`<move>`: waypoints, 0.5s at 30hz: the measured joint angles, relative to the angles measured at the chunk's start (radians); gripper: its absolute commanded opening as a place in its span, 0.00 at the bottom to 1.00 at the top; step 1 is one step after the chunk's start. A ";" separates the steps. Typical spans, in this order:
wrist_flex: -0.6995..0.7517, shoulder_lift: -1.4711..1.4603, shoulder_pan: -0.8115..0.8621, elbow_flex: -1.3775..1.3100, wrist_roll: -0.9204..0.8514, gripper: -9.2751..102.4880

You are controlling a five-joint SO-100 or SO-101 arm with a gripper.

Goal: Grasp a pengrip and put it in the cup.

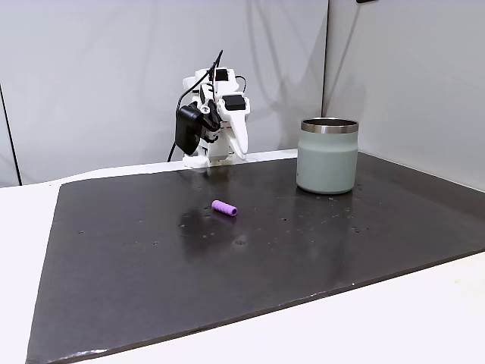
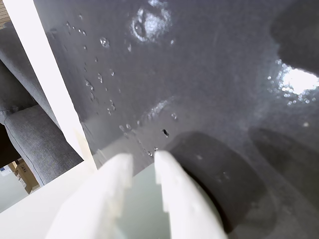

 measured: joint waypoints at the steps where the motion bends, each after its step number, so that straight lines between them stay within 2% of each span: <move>1: 0.000 0.000 0.000 0.000 0.000 0.08; 15: 0.003 0.000 -0.005 0.000 -0.066 0.08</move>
